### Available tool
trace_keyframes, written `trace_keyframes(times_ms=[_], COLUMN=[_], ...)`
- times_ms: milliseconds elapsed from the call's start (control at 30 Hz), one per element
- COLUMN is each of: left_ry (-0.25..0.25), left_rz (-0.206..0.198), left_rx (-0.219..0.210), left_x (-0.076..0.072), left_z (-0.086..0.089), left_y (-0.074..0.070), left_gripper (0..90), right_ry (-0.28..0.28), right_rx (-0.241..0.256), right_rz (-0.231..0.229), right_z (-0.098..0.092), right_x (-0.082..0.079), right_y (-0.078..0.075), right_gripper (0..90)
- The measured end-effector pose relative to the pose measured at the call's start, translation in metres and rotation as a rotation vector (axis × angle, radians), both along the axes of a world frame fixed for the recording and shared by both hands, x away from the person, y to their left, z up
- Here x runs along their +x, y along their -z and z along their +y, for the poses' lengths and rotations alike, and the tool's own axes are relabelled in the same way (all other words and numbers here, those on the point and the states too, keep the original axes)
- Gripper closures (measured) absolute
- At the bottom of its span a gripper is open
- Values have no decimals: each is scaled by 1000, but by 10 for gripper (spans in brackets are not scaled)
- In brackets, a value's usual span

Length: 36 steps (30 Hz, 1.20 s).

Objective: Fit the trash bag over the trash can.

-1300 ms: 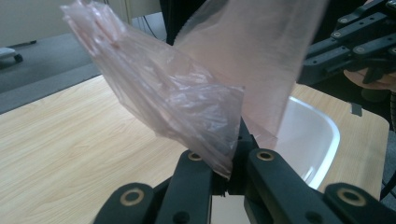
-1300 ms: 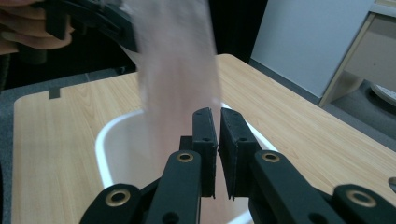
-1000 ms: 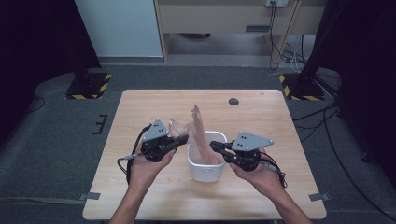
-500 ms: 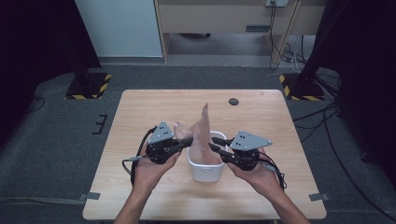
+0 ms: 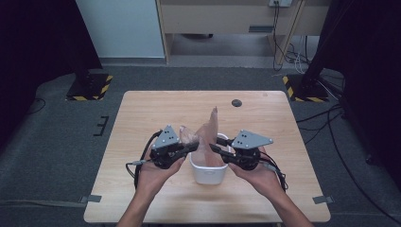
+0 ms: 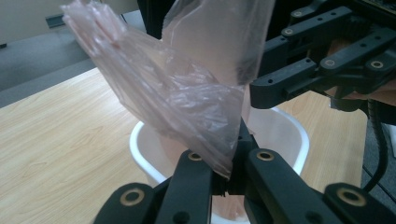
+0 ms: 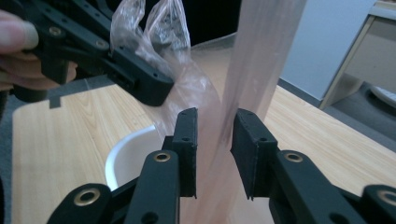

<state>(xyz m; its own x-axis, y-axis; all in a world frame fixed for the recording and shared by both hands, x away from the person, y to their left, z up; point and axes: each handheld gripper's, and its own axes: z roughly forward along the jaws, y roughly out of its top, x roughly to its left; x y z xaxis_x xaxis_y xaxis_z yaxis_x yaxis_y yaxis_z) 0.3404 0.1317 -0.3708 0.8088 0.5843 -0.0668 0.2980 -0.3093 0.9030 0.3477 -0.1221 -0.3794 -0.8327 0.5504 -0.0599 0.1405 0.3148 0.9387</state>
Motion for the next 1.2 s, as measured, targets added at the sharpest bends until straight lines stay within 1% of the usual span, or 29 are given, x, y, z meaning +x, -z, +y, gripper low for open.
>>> trace_keyframes(times_ms=[100,167,233,267,300,333,467,633,667,700,800,867,933,1033,1100,1200], left_ry=[10,13,17,16,14,7,-27,-52,-62,-68,-99,-103,-104,-109,-113,-125], left_rz=[-2,-5,-8,-10,-11,-13,-16,-12,-14,-16,-16,-16,-14,-4,9,15], left_rx=[6,9,9,10,11,14,25,16,15,15,2,3,3,-6,-18,-23], left_x=[-1,-2,-3,-3,-3,-3,0,3,3,2,0,-2,-5,-6,-5,-3], left_z=[-3,-5,-5,-5,-4,-3,3,12,14,15,22,27,34,43,49,54], left_y=[1,1,0,0,0,-1,1,4,5,5,7,7,10,13,15,17], left_gripper=[898,898,898,898,897,898,898,895,880,840,677,613,568,533,531,549], right_ry=[2,8,18,18,19,26,48,64,66,66,66,68,72,81,84,82], right_rx=[12,10,2,0,-4,-7,-15,-19,-11,-11,-13,-15,-17,-17,-14,-17], right_rz=[7,6,-1,2,1,6,25,34,38,41,39,37,37,37,41,43], right_z=[2,3,4,3,3,2,-2,-12,-13,-14,-14,-14,-15,-17,-17,-17], right_x=[1,0,1,1,1,1,2,2,3,4,4,4,4,6,7,7], right_y=[0,1,2,3,3,4,5,5,5,5,6,6,6,7,7,8], right_gripper=[685,693,773,813,871,900,900,900,900,900,900,900,900,900,900,900])
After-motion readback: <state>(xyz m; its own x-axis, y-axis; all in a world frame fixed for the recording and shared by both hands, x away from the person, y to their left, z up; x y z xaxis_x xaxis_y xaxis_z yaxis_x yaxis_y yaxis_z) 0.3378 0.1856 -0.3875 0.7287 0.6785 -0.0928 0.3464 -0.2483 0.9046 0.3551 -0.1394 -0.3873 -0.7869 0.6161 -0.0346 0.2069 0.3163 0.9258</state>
